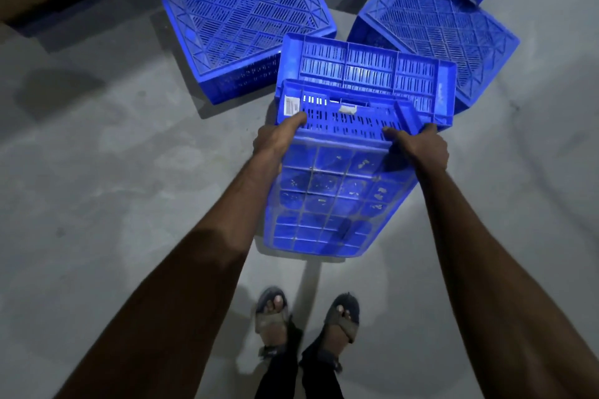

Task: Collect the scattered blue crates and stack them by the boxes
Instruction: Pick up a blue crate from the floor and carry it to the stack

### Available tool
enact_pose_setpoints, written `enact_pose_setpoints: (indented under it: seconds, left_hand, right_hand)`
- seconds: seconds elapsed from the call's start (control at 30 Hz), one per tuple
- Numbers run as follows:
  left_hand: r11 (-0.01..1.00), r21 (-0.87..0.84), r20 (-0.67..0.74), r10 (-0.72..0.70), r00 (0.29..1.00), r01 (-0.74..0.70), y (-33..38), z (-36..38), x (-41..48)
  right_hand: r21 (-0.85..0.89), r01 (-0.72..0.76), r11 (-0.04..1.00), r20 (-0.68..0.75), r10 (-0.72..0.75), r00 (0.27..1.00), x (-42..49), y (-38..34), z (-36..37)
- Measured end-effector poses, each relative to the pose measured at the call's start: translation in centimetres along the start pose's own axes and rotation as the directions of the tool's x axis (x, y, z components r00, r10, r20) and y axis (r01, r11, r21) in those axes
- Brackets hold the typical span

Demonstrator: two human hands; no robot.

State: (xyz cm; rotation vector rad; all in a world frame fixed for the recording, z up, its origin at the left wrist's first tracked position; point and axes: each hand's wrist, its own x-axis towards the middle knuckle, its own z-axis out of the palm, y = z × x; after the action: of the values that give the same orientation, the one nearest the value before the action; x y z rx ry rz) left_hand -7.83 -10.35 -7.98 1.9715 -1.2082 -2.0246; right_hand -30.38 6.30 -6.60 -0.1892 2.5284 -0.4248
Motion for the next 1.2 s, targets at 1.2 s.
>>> enact_pose_setpoints:
  seconds: [1.2]
  left_hand:
    - [0.98, -0.147, -0.413, 0.065, 0.909, -0.137, -30.0, -2.0, -18.4]
  right_hand:
    - [0.301, 0.3, 0.905, 0.223, -0.373, 0.901, -9.3, 4.9, 8.3]
